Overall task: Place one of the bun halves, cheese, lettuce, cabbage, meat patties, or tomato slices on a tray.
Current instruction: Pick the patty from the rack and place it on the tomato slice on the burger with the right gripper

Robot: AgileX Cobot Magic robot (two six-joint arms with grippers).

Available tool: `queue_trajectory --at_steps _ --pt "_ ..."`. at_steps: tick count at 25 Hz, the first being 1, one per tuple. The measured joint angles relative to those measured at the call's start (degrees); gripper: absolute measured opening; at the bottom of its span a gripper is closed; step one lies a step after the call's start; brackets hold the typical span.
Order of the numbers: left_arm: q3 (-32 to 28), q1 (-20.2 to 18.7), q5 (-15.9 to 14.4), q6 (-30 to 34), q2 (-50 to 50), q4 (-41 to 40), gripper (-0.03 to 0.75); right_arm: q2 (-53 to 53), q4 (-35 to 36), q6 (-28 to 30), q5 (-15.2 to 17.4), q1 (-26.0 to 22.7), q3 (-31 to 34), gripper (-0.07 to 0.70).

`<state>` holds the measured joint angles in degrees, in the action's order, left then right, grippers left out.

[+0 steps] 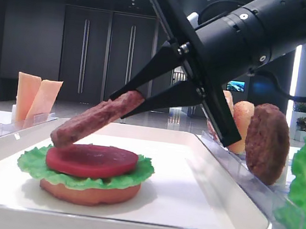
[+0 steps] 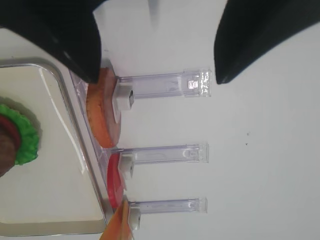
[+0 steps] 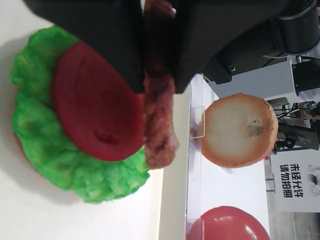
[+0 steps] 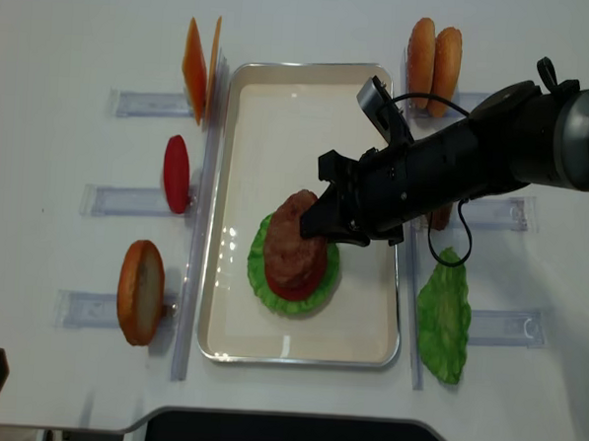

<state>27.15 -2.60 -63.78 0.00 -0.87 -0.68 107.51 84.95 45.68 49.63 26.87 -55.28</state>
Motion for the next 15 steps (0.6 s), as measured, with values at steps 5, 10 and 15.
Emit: queue_trajectory --at_steps 5,10,15 --pt "0.0 0.0 0.0 0.0 0.0 0.0 0.534 0.0 -0.2 -0.2 0.0 0.0 0.0 0.106" --pt "0.0 0.0 0.0 0.0 0.0 0.0 0.534 0.0 -0.2 -0.4 0.0 0.0 0.0 0.106" --pt "0.0 0.0 0.0 0.0 0.0 0.0 0.534 0.7 -0.2 -0.7 -0.2 0.0 0.0 0.106"
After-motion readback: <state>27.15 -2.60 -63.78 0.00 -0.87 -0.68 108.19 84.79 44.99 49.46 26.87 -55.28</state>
